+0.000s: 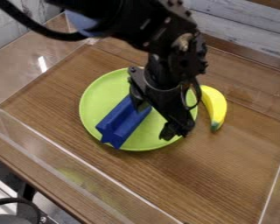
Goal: Put the blue object in the green plate
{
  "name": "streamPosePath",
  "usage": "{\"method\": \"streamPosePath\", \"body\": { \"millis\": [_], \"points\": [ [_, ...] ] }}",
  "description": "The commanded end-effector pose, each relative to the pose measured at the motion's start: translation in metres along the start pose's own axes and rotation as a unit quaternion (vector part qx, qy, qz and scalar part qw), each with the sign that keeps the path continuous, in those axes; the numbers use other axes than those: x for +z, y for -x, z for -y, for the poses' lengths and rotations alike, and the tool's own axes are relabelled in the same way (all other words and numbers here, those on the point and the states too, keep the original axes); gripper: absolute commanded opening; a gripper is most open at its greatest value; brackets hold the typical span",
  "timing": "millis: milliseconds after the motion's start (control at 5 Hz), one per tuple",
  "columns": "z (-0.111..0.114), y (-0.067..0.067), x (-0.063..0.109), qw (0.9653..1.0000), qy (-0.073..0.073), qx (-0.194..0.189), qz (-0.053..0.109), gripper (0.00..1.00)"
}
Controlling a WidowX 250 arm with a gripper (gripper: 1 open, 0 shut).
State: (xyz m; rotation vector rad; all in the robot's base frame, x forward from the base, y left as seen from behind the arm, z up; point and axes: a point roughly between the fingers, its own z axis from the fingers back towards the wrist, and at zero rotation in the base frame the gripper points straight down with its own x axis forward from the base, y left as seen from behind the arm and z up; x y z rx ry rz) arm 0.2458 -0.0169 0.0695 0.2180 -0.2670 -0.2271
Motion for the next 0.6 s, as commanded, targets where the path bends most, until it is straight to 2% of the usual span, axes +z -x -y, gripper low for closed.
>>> {"method": "streamPosePath", "body": {
  "millis": [0,400],
  "points": [
    [-0.004,-0.003,-0.003,1.0,-0.003,0.002,0.009,1.0],
    [-0.004,-0.001,-0.017,1.0,-0.004,0.003,0.005,1.0]
  ]
}}
